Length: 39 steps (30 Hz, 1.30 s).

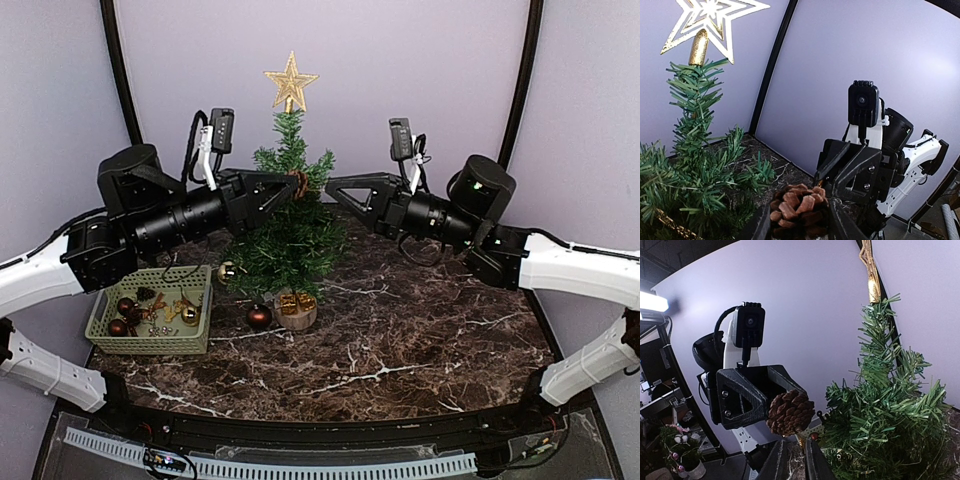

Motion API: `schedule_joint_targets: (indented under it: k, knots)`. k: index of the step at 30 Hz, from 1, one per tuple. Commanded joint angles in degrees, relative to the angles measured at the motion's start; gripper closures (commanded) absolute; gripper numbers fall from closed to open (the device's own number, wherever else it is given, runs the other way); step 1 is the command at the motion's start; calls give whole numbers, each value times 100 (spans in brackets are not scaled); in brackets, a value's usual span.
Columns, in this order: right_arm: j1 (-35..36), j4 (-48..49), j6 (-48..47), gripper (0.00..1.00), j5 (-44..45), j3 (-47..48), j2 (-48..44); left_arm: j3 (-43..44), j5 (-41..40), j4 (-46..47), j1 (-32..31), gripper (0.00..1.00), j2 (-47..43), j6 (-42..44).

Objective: Decorate the small christmas tree

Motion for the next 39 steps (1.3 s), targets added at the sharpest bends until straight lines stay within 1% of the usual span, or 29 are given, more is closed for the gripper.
schedule_joint_targets:
  k: [1,6,14,24,39]
  knots:
    - [27,202,-73,90,9,93,-32,212,56,-2,-33,61,-3,4]
    - [20,213,-119,100,39,78,-27,284,76,-65,-30,61,42,-14]
    - [18,188,-177,100,131,33,-26,411,103,-121,-33,62,184,-33]
    - [-6,-42,-203,100,782,-21,-82,571,-80,-193,-30,63,304,-52]
    - [-87,-255,-93,100,1156,113,109,1153,-429,-898,-30,63,729,-38]
